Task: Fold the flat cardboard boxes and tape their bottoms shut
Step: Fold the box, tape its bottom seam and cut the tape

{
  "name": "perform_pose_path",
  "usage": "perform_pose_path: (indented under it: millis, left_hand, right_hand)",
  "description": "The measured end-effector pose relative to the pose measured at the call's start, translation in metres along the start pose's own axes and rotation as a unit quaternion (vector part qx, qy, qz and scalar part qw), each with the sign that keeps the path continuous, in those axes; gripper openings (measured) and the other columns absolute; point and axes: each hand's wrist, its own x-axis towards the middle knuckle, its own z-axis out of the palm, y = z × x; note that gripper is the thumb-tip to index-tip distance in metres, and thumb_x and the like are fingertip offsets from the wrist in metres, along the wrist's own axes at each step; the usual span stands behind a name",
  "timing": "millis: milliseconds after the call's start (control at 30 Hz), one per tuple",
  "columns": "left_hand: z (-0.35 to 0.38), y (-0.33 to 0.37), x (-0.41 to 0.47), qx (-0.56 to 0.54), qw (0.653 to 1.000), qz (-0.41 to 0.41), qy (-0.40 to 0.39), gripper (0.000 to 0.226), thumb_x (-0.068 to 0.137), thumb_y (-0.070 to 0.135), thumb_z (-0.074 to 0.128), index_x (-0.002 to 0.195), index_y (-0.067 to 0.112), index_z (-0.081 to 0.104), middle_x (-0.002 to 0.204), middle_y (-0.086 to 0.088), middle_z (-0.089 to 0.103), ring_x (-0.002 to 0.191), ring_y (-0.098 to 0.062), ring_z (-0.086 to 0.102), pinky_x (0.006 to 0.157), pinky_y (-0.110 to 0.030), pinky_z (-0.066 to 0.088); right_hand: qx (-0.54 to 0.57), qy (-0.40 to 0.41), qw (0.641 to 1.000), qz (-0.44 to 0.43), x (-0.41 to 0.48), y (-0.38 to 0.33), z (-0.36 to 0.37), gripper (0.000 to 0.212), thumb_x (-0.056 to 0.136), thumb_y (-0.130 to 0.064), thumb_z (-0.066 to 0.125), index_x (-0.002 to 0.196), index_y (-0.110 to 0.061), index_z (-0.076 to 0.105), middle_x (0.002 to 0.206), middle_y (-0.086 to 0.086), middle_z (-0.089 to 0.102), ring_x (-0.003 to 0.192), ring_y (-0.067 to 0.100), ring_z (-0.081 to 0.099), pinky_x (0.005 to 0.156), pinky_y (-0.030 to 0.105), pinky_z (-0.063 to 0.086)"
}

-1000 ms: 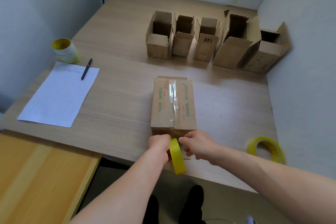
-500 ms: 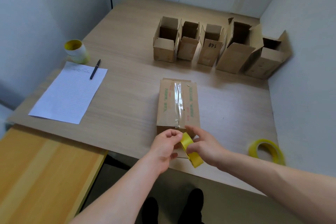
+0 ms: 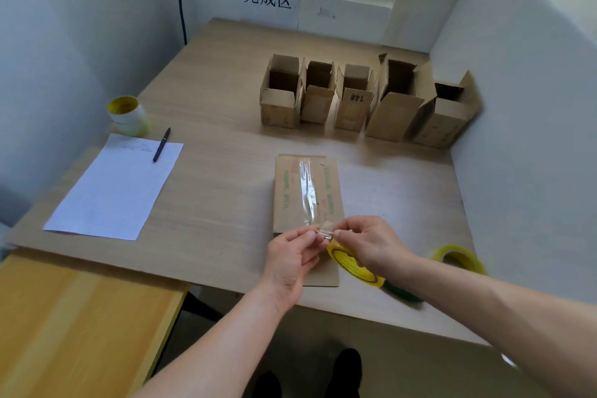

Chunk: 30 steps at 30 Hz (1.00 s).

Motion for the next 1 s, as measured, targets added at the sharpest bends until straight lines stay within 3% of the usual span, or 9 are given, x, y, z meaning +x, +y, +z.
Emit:
perform_pose_path:
  millis: [167, 267, 333, 433, 567, 667, 833, 1000]
  left_hand:
    - [-0.010, 0.013, 0.002, 0.060, 0.996, 0.047, 0.044, 0.021, 0.099, 0.026, 0.055, 0.094, 0.010, 0.067, 0.079, -0.007, 0.069, 0.086, -0.027, 0.069, 0.087, -0.040, 0.048]
    - [-0.020, 0.022, 0.007, 0.129, 0.989, 0.065, -0.013, 0.027, 0.095, 0.036, 0.062, 0.093, 0.010, 0.069, 0.083, -0.005, 0.071, 0.085, -0.024, 0.068, 0.081, -0.038, 0.050]
    - [-0.019, 0.024, 0.006, 0.195, 0.975, 0.079, -0.067, 0.018, 0.089, 0.031, 0.070, 0.090, 0.012, 0.072, 0.083, -0.004, 0.073, 0.085, -0.022, 0.067, 0.077, -0.034, 0.049]
    - [-0.014, 0.024, 0.007, 0.244, 0.959, 0.091, -0.111, 0.009, 0.081, 0.018, 0.079, 0.088, 0.015, 0.075, 0.080, -0.001, 0.075, 0.080, -0.015, 0.068, 0.071, -0.025, 0.051]
    - [-0.013, 0.017, 0.012, 0.288, 0.941, 0.117, -0.133, 0.022, 0.068, 0.011, 0.089, 0.083, 0.019, 0.075, 0.087, -0.002, 0.076, 0.084, -0.015, 0.070, 0.084, -0.034, 0.057]
    - [-0.012, 0.014, 0.011, 0.336, 0.922, 0.152, -0.116, 0.026, 0.066, 0.010, 0.091, 0.082, 0.020, 0.072, 0.082, 0.001, 0.074, 0.077, -0.009, 0.067, 0.080, -0.032, 0.057]
    - [-0.011, 0.013, 0.014, 0.359, 0.909, 0.181, -0.107, 0.017, 0.080, 0.007, 0.079, 0.083, 0.023, 0.074, 0.084, 0.003, 0.075, 0.084, -0.012, 0.071, 0.084, -0.033, 0.058]
    - [-0.008, 0.017, 0.013, 0.335, 0.922, 0.163, -0.104, 0.019, 0.095, 0.003, 0.060, 0.087, 0.011, 0.075, 0.081, -0.008, 0.075, 0.078, -0.017, 0.070, 0.068, -0.021, 0.053]
  right_hand:
    - [-0.128, -0.002, 0.991, -0.032, -0.001, -0.008, -0.006, 0.015, 0.088, -0.031, 0.064, 0.079, -0.034, 0.076, 0.079, -0.018, 0.071, 0.078, 0.003, 0.063, 0.074, 0.029, 0.054]
    - [-0.153, -0.012, 0.987, -0.036, -0.002, -0.012, -0.010, 0.017, 0.089, -0.031, 0.065, 0.077, -0.035, 0.076, 0.092, -0.020, 0.070, 0.086, 0.005, 0.063, 0.076, 0.030, 0.055]
    - [-0.164, -0.021, 0.985, -0.041, -0.002, -0.015, -0.011, 0.017, 0.090, -0.031, 0.064, 0.079, -0.033, 0.076, 0.101, -0.016, 0.068, 0.093, 0.009, 0.062, 0.080, 0.033, 0.056]
    - [-0.178, -0.029, 0.983, -0.044, -0.001, -0.017, -0.009, 0.014, 0.089, -0.034, 0.066, 0.079, -0.032, 0.076, 0.098, -0.013, 0.071, 0.091, 0.010, 0.063, 0.079, 0.036, 0.057]
    - [-0.174, -0.032, 0.983, -0.039, 0.000, -0.017, -0.006, 0.011, 0.084, -0.032, 0.067, 0.078, -0.035, 0.076, 0.086, -0.013, 0.073, 0.087, 0.008, 0.065, 0.079, 0.039, 0.058]
    - [-0.172, -0.045, 0.983, -0.041, -0.001, -0.017, -0.006, 0.013, 0.086, -0.037, 0.068, 0.077, -0.032, 0.076, 0.089, -0.013, 0.072, 0.089, 0.007, 0.065, 0.078, 0.040, 0.058]
    - [-0.193, -0.037, 0.979, -0.048, 0.002, -0.015, -0.010, 0.018, 0.089, -0.042, 0.066, 0.077, -0.032, 0.075, 0.087, -0.010, 0.073, 0.086, 0.009, 0.065, 0.079, 0.040, 0.057]
    - [-0.190, -0.040, 0.980, -0.046, 0.003, -0.014, -0.014, 0.020, 0.089, -0.048, 0.067, 0.076, -0.036, 0.075, 0.089, -0.014, 0.073, 0.086, 0.007, 0.065, 0.079, 0.039, 0.058]
